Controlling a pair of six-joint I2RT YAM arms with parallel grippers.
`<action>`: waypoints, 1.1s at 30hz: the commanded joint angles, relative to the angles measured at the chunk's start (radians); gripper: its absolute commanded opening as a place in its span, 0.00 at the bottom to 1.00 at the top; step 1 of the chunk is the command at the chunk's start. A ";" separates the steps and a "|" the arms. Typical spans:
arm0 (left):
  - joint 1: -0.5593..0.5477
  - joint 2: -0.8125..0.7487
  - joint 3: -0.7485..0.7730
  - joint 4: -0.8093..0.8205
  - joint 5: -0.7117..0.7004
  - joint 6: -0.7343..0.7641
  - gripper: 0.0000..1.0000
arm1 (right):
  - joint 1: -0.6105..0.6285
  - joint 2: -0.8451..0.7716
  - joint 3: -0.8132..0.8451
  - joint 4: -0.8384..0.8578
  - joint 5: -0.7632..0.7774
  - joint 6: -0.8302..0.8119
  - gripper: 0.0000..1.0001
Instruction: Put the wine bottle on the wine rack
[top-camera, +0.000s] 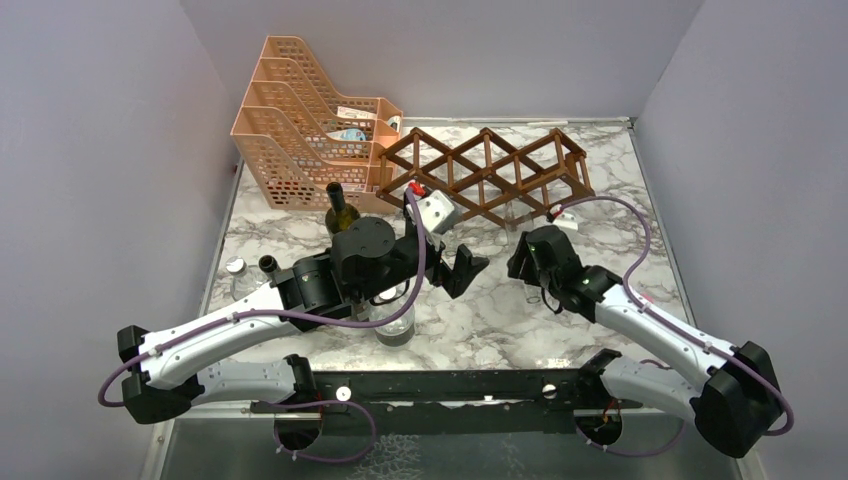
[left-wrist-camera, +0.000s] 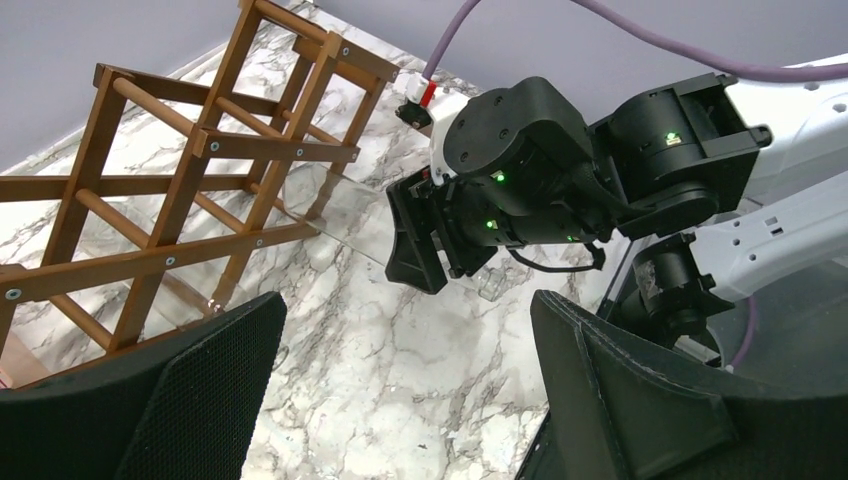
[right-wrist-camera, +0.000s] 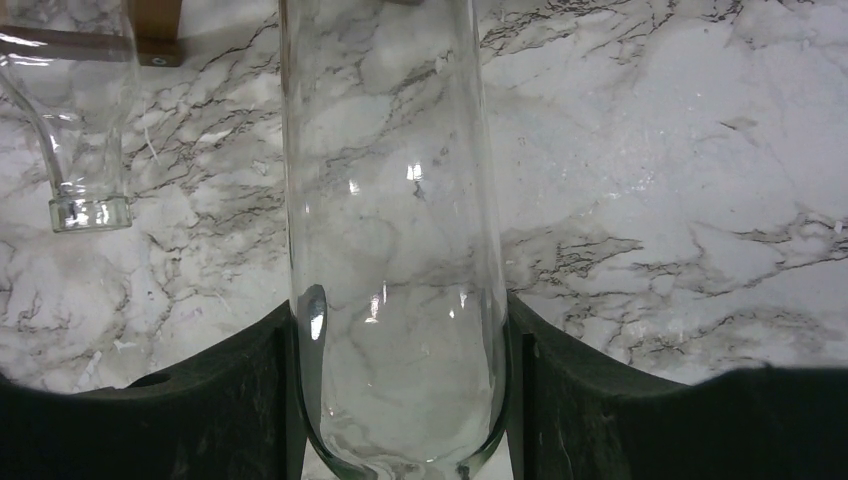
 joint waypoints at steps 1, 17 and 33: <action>0.002 -0.009 0.039 -0.007 0.031 -0.019 0.99 | -0.033 -0.005 -0.032 0.216 -0.026 -0.026 0.01; 0.001 0.008 0.052 -0.011 0.029 -0.029 0.99 | -0.140 0.167 -0.087 0.621 -0.109 -0.127 0.01; 0.000 0.039 0.091 -0.032 0.033 -0.047 0.99 | -0.291 0.420 0.006 0.844 -0.392 -0.152 0.01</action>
